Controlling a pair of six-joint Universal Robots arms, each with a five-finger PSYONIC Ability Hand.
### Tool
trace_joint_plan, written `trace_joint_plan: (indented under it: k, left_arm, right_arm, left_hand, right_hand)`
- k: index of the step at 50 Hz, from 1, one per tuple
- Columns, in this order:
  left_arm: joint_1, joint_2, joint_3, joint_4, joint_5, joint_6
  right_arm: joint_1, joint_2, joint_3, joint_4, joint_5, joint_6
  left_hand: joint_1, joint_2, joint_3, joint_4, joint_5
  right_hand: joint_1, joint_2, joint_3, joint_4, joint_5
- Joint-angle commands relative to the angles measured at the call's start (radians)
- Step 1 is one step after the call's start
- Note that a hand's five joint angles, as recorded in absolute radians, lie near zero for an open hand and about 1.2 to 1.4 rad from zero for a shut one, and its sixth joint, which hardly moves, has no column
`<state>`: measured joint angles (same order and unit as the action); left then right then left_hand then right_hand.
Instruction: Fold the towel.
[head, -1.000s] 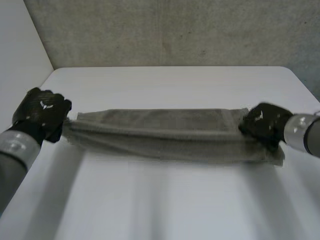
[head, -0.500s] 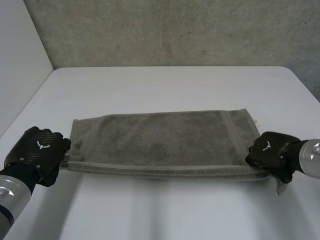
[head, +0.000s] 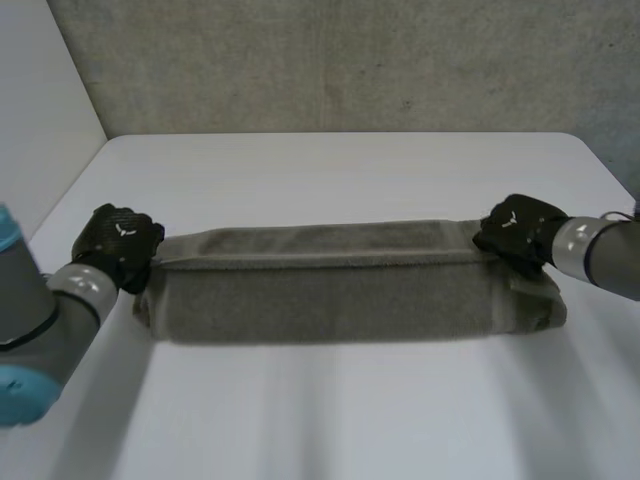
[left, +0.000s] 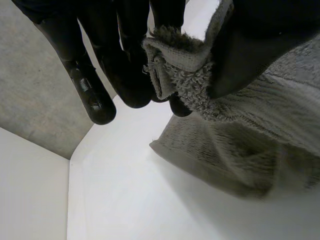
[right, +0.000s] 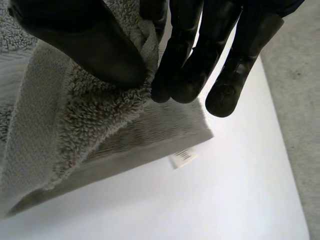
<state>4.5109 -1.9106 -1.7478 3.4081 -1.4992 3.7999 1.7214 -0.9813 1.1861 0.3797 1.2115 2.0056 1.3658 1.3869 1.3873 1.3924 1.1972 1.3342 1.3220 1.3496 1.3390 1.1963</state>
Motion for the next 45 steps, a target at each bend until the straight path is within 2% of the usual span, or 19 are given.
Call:
trace_joint_plan:
  k: [1,4,12,21,25,30,32,33,35,36,37,38,39,40,41,42,43,44,45]
  left_arm:
    - [-0.045,-0.287,0.327,-0.012,-0.116,0.0]
    - [-0.055,-0.367,0.428,-0.012,-0.141,0.0]
    - [-0.088,-0.505,0.612,-0.01,-0.144,0.001]
    - [-0.091,-0.587,0.703,-0.015,-0.145,0.018]
    - [-0.091,-0.613,0.714,-0.013,-0.147,0.081]
    - [-0.092,-0.624,0.712,-0.013,-0.148,0.116]
    - [-0.093,-0.624,0.712,-0.015,-0.148,0.118]
    - [-0.093,-0.622,0.711,-0.015,-0.15,0.119]
    - [-0.093,-0.621,0.709,-0.015,-0.151,0.119]
    - [-0.093,-0.617,0.709,-0.015,-0.154,0.119]
    - [-0.093,-0.617,0.709,-0.015,-0.154,0.119]
    - [-0.093,-0.614,0.711,-0.015,-0.162,0.119]
    - [-0.093,-0.611,0.712,-0.015,-0.168,0.119]
    - [-0.093,-0.611,0.712,-0.015,-0.168,0.119]
    - [-0.093,-0.608,0.714,-0.015,-0.174,0.119]
    - [-0.093,-0.602,0.715,-0.015,-0.182,0.119]
    - [-0.093,-0.602,0.715,-0.015,-0.182,0.119]
    - [-0.093,-0.594,0.717,-0.015,-0.19,0.119]
    - [-0.093,-0.594,0.717,-0.015,-0.19,0.119]
  right_arm:
    - [0.049,0.162,-0.191,-0.116,0.068,0.03]
    - [0.064,0.228,-0.267,-0.136,0.085,0.03]
    - [0.096,0.391,-0.456,-0.14,0.094,0.032]
    - [0.11,0.533,-0.629,-0.14,0.137,0.022]
    - [0.11,0.57,-0.674,-0.142,0.14,0.021]
    - [0.11,0.618,-0.735,-0.142,0.148,0.021]
    - [0.11,0.632,-0.75,-0.14,0.154,0.021]
    - [0.11,0.632,-0.75,-0.14,0.154,0.021]
    - [0.11,0.633,-0.752,-0.14,0.166,0.021]
    - [0.11,0.633,-0.752,-0.14,0.166,0.021]
    - [0.11,0.633,-0.753,-0.142,0.171,0.019]
    - [0.11,0.633,-0.754,-0.142,0.171,0.019]
    - [0.11,0.632,-0.755,-0.142,0.174,0.019]
    - [0.109,0.627,-0.76,-0.142,0.174,0.021]
    - [0.109,0.627,-0.76,-0.142,0.174,0.021]
    - [0.109,0.625,-0.767,-0.142,0.174,0.025]
    - [0.107,0.621,-0.775,-0.142,0.174,0.028]
    - [0.107,0.621,-0.775,-0.142,0.174,0.028]
    - [0.101,0.618,-0.781,-0.14,0.177,0.032]
  left_hand:
    - [0.03,0.009,0.009,0.004,0.025]
    - [0.03,0.009,0.009,0.004,0.025]
    - [0.03,0.009,0.009,0.004,0.025]
    - [0.03,0.009,0.009,0.004,0.025]
    - [-0.121,-0.143,-0.143,-0.148,-0.127]
    - [-0.154,-0.175,-0.175,-0.18,-0.16]
    - [-0.216,-0.237,-0.237,-0.242,-0.222]
    - [-0.315,-0.336,-0.336,-0.341,-0.32]
    - [-0.406,-0.427,-0.427,-0.432,-0.412]
    - [-0.441,-0.463,-0.463,-0.468,-0.447]
    - [-0.442,-0.463,-0.463,-0.468,-0.448]
    - [-0.488,-0.509,-0.51,-0.515,-0.494]
    - [-0.614,-0.635,-0.635,-0.64,-0.62]
    - [-0.615,-0.636,-0.637,-0.642,-0.621]
    - [-0.807,-0.828,-0.828,-0.833,-0.813]
    - [-0.995,-1.016,-1.016,-1.021,-1.001]
    - [-0.997,-1.018,-1.018,-1.023,-1.003]
    - [-1.133,-1.154,-1.155,-1.16,-1.139]
    - [-1.135,-1.156,-1.156,-1.161,-1.141]
  right_hand:
    - [0.062,0.074,0.047,0.057,0.025]
    - [0.062,0.074,0.047,0.057,0.025]
    - [0.062,0.074,0.047,0.057,0.025]
    - [0.062,0.074,0.047,0.057,0.025]
    - [0.062,0.074,0.047,0.057,0.025]
    - [0.062,0.074,0.047,0.057,0.025]
    - [0.062,0.074,0.047,0.057,0.025]
    - [0.062,0.074,0.047,0.057,0.025]
    - [-0.357,-0.345,-0.373,-0.362,-0.394]
    - [-0.36,-0.347,-0.375,-0.364,-0.396]
    - [-0.563,-0.551,-0.579,-0.568,-0.6]
    - [-0.565,-0.553,-0.581,-0.57,-0.602]
    - [-0.748,-0.736,-0.764,-0.753,-0.785]
    - [-0.93,-0.918,-0.946,-0.935,-0.967]
    - [-0.932,-0.92,-0.948,-0.937,-0.969]
    - [-1.089,-1.077,-1.105,-1.094,-1.126]
    - [-1.16,-1.147,-1.175,-1.164,-1.196]
    - [-1.16,-1.147,-1.175,-1.164,-1.196]
    - [-1.16,-1.147,-1.175,-1.164,-1.196]
